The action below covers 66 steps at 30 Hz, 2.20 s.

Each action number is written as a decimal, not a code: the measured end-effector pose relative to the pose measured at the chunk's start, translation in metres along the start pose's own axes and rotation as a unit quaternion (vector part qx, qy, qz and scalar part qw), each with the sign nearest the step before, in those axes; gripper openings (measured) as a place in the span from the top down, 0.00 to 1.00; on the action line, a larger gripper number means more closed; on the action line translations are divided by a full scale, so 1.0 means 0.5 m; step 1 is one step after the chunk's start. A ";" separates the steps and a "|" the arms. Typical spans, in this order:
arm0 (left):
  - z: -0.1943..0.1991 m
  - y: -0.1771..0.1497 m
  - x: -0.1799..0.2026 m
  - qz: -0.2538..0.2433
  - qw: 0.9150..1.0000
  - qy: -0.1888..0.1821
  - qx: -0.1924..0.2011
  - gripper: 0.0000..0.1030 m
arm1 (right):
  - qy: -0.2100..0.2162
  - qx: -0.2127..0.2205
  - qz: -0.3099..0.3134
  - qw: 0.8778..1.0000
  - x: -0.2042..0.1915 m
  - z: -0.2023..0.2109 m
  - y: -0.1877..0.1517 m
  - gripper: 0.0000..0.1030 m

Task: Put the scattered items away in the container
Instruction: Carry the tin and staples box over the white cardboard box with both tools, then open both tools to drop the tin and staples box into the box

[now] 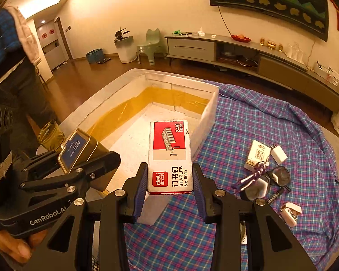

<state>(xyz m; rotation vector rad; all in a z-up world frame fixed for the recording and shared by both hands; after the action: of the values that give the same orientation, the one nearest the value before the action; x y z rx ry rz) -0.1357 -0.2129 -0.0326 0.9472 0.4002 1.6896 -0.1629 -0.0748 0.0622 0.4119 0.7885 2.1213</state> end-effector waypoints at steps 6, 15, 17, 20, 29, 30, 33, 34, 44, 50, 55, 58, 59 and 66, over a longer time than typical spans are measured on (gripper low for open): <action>-0.006 0.011 -0.018 0.006 1.000 0.008 -0.002 0.49 | 0.000 0.000 0.012 1.000 -0.019 -0.009 0.014 0.62; -0.008 0.038 -0.044 0.009 1.000 0.019 0.000 0.49 | -0.001 -0.002 0.027 1.000 -0.045 -0.031 0.041 0.62; -0.009 0.044 -0.050 0.010 1.000 0.021 0.001 0.49 | -0.003 -0.001 0.031 1.000 -0.051 -0.035 0.048 0.62; -0.013 0.050 -0.062 0.014 1.000 0.024 0.000 0.49 | -0.004 -0.001 0.035 0.999 -0.058 -0.041 0.058 0.62; -0.037 0.066 -0.101 0.019 0.999 0.038 -0.014 0.49 | -0.010 -0.008 0.045 0.999 -0.072 -0.076 0.081 0.62; -0.041 0.068 -0.104 0.018 0.999 0.039 -0.017 0.49 | -0.010 -0.010 0.046 0.999 -0.072 -0.081 0.083 0.62; -0.055 0.079 -0.113 0.015 0.999 0.046 -0.024 0.49 | -0.012 -0.016 0.047 0.999 -0.072 -0.098 0.089 0.62; -0.059 0.082 -0.115 0.014 0.998 0.047 -0.027 0.49 | -0.013 -0.017 0.048 0.999 -0.073 -0.104 0.091 0.62; -0.127 0.106 -0.139 0.006 0.994 0.071 -0.084 0.49 | -0.023 -0.037 0.066 0.997 -0.076 -0.169 0.123 0.62; -0.167 0.108 -0.163 0.016 0.990 0.077 -0.119 0.49 | -0.029 -0.058 0.090 0.994 -0.076 -0.217 0.138 0.62; -0.198 0.108 -0.181 0.023 0.986 0.081 -0.146 0.49 | -0.031 -0.081 0.121 0.989 -0.082 -0.256 0.152 0.62; -0.215 0.111 -0.187 0.022 0.983 0.086 -0.159 0.49 | -0.034 -0.094 0.131 0.986 -0.081 -0.279 0.160 0.62; -0.219 0.112 -0.187 0.024 0.982 0.083 -0.165 0.48 | -0.037 -0.098 0.135 0.985 -0.080 -0.286 0.162 0.62; -0.234 0.132 -0.178 0.011 0.981 0.085 -0.176 0.48 | -0.043 -0.126 0.144 0.981 -0.074 -0.325 0.173 0.61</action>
<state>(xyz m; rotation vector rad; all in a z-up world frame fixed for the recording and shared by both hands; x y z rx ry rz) -0.2603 -0.2938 -0.0949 0.5517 0.1932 1.7939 -0.2772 -0.2087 -0.0033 0.5001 0.4207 2.4183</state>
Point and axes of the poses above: each gripper's, at about its wrist camera, not at the fingertips, and z roughly against the way its jaws point, x to its right, y to its top, the point moved 3 cm from there along -z, roughly the way its jaws point, and after that the axes turned 8 degrees about -y, right-handed, at the moved point
